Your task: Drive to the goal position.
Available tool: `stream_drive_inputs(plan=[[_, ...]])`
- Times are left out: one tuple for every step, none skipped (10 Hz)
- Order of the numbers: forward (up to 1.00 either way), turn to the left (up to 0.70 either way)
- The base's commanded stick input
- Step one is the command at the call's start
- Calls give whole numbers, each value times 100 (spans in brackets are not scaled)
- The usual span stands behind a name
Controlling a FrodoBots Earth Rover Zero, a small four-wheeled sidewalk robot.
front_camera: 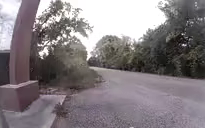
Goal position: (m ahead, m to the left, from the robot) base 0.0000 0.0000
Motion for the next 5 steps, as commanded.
stream_drive_inputs(plan=[[5,0],[5,0],[4,0],[4,0],[5,0]])
